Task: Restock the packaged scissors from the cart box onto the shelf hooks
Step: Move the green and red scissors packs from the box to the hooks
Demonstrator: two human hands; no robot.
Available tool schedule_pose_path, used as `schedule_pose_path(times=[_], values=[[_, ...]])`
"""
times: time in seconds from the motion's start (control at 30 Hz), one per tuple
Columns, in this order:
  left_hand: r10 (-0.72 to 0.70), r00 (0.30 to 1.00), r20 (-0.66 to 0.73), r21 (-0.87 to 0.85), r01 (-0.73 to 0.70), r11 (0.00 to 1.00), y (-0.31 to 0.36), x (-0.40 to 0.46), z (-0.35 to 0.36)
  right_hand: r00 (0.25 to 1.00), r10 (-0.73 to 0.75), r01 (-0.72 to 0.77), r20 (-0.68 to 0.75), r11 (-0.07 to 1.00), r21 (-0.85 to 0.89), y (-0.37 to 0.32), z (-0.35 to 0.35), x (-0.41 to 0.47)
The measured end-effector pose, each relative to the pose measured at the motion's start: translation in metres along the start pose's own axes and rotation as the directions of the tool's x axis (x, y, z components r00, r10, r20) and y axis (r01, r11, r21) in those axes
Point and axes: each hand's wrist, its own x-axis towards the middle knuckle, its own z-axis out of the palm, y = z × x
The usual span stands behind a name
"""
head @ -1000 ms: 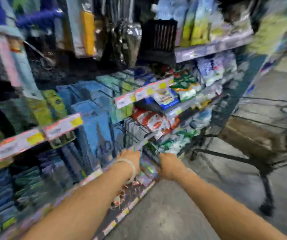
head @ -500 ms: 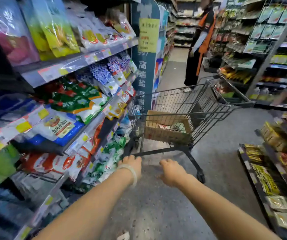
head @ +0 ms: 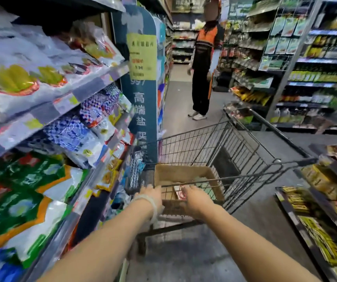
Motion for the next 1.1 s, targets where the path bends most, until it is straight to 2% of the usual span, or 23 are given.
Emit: schedule_pose_path(times=[0.17,0.37,0.47,0.57,0.7,0.83,0.93,1.03,1.1], values=[[0.041,0.999,0.032,0.078,-0.044,0.996,0.011,0.086,-0.023,0.999,0.034,-0.034,0.006,0.997,0.063,0.028,-0.018,0.085],[0.006,0.992,0.128,-0.046,0.000,0.999,0.028,0.220,-0.019,0.994,0.051,-0.054,0.092,0.998,0.035,0.081,-0.017,0.230],[-0.099,0.971,0.216,-0.132,0.130,0.983,0.032,0.292,-0.001,0.978,0.050,-0.061,0.204,0.997,0.048,0.110,0.001,0.303],[-0.119,0.933,0.339,-0.161,0.182,0.970,0.038,0.352,0.021,0.925,0.053,-0.079,0.375,0.995,0.056,0.137,0.031,0.356],[-0.130,0.888,0.442,-0.226,0.250,0.942,0.050,0.423,0.058,0.863,0.063,-0.101,0.500,0.994,0.050,0.165,0.079,0.412],[-0.137,0.836,0.531,-0.330,0.353,0.876,0.052,0.468,0.110,0.812,0.093,-0.178,0.576,0.980,0.093,0.181,0.133,0.450],[-0.190,0.771,0.608,-0.374,0.489,0.789,0.051,0.489,0.157,0.795,0.096,-0.164,0.599,0.985,0.059,0.192,0.171,0.467],[-0.249,0.720,0.648,-0.411,0.605,0.682,0.059,0.506,0.186,0.820,0.048,-0.073,0.571,0.997,0.020,0.207,0.197,0.474],[-0.284,0.708,0.647,-0.421,0.642,0.640,0.067,0.519,0.199,0.837,-0.044,0.072,0.546,0.997,-0.030,0.217,0.207,0.476]])
